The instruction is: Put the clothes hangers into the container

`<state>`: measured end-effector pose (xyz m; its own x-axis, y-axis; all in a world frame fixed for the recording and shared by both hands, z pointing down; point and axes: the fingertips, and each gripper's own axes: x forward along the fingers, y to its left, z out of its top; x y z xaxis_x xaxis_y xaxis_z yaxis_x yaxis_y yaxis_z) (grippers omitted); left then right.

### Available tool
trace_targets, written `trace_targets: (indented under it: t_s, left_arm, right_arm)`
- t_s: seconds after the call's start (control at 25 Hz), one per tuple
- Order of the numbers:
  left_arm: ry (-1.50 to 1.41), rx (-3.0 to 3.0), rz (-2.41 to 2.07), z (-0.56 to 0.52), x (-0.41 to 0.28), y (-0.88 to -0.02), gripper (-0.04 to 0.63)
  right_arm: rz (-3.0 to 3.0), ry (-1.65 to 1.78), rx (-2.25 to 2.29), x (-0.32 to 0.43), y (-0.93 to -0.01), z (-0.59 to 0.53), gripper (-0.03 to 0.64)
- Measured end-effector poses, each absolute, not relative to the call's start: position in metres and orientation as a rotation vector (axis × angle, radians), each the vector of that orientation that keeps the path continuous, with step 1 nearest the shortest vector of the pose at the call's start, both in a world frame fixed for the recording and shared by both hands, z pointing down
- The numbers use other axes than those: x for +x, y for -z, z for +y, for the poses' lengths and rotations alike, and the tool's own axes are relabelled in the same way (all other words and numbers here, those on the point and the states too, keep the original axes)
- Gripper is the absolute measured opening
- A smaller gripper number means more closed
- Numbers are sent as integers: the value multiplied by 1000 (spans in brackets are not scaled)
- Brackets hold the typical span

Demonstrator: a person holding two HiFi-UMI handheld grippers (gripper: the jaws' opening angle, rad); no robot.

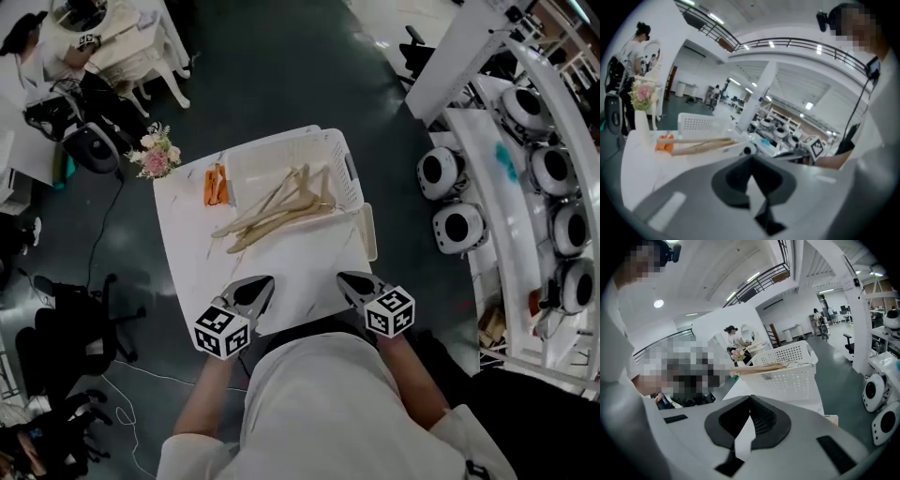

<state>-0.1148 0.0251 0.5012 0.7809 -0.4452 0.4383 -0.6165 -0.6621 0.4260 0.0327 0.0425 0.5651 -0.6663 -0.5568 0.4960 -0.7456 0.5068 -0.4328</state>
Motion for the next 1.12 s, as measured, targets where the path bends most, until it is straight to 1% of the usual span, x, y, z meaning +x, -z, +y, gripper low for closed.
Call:
trace_targets:
  t_s: [0.28, 0.4, 0.64, 0.84, 1.12]
  left_arm:
    - [-448, 2332, -945, 61, -108, -521, 2]
    - [-414, 2273, -966, 76, -100, -529, 2]
    - [-395, 2280, -1018, 101, -84, -522, 2]
    - [-457, 2330, -1072, 113, -85, -519, 2]
    - [-682, 2451, -1138, 127, -112, -532, 2]
  right_arm:
    - [-2474, -877, 1060, 61, -558, 68, 2]
    - [-2481, -919, 1055, 77, -560, 87, 3]
    - [-2499, -938, 1026, 98, -563, 109, 3]
    - [-2513, -880, 968, 85, -556, 111, 3]
    - [-2551, -835, 986, 49, -537, 99, 2]
